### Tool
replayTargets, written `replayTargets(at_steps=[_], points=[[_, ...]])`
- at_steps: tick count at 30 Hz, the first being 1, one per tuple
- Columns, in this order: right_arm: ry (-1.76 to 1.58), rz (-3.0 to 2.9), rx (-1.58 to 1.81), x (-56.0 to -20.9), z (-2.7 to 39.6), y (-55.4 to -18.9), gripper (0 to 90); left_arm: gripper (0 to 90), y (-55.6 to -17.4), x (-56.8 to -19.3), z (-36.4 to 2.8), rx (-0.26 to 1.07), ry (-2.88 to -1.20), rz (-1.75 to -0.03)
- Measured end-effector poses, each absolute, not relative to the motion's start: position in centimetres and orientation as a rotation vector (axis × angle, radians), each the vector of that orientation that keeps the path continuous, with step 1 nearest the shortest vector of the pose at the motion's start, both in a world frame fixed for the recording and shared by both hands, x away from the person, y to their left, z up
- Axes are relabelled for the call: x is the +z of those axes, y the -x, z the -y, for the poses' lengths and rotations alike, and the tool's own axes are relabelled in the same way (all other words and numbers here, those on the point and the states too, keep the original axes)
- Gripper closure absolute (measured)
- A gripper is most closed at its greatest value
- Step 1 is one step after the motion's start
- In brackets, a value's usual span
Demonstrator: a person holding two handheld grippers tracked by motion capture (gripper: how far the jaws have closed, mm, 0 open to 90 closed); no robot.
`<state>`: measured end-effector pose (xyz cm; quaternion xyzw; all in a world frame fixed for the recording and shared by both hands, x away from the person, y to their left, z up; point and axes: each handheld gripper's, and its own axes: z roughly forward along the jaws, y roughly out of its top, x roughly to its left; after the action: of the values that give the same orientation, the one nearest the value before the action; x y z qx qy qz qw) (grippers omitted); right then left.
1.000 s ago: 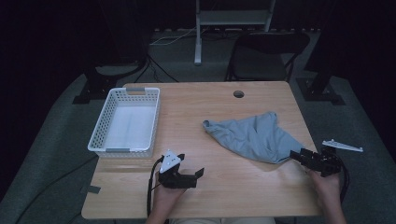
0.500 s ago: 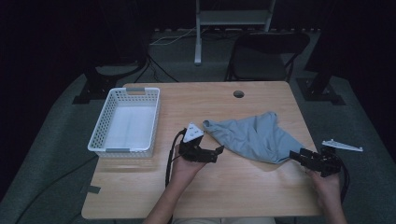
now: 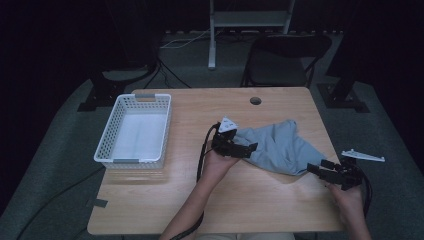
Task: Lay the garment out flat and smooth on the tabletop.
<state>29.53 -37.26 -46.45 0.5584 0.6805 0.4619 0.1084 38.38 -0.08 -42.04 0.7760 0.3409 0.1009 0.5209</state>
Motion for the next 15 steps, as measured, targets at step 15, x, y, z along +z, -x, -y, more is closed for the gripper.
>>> replayTargets(at_steps=[15], points=[[-1.641,-2.086,1.308,-47.0,36.6,-29.7,12.1,6.2,-43.7,-42.6,4.4,0.188,-1.931,-0.889]])
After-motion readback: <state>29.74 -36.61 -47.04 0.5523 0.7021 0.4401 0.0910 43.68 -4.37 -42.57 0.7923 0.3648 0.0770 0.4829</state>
